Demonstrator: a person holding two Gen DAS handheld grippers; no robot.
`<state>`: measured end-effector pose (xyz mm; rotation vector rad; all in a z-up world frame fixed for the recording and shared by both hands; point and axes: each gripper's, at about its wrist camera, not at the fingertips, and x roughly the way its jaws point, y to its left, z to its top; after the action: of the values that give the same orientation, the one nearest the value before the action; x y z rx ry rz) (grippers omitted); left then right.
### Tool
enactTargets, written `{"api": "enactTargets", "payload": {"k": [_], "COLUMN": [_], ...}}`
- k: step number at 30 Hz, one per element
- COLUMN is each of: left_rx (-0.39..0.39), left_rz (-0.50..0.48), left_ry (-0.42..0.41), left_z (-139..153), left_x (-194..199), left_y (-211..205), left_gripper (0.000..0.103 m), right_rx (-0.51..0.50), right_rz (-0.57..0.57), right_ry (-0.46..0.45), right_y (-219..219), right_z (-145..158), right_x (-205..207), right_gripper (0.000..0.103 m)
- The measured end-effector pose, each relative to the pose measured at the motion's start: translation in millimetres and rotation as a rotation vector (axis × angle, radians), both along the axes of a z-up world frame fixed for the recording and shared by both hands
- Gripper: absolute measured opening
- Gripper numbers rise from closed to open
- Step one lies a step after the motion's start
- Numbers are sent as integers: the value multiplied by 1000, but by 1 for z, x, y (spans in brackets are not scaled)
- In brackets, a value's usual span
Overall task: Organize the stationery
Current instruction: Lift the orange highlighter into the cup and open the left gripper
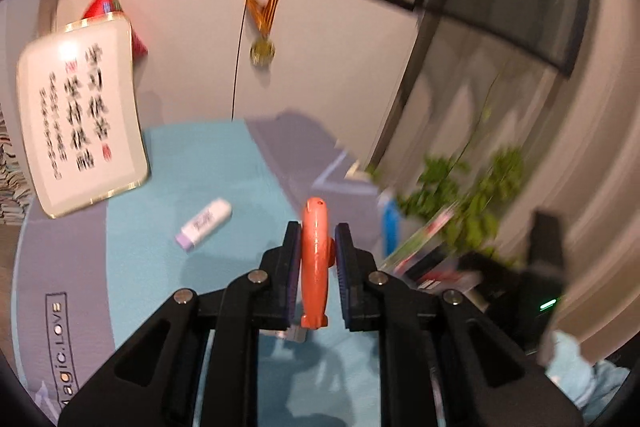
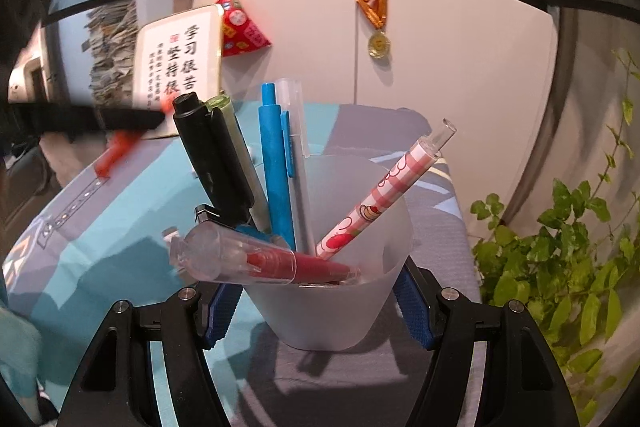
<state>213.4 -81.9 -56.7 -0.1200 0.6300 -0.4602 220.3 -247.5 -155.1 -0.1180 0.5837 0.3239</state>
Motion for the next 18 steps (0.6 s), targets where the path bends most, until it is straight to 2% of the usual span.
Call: {"api": "enactTargets", "payload": {"k": [5, 12, 18], "left_rx": [-53, -82, -120], "left_rz": [-34, -82, -132], "left_ry": [-50, 2, -12], "left_z": [18, 11, 13], "left_x": [-15, -12, -8], "left_y": [1, -14, -34], "left_gripper": [15, 15, 15], "right_rx": [-19, -21, -15], "right_rz": [53, 57, 39], "right_ry": [7, 18, 16], "right_y": [19, 30, 30], "right_z": [-1, -3, -3], "right_x": [-6, -10, -11], "right_gripper": [71, 71, 71]}}
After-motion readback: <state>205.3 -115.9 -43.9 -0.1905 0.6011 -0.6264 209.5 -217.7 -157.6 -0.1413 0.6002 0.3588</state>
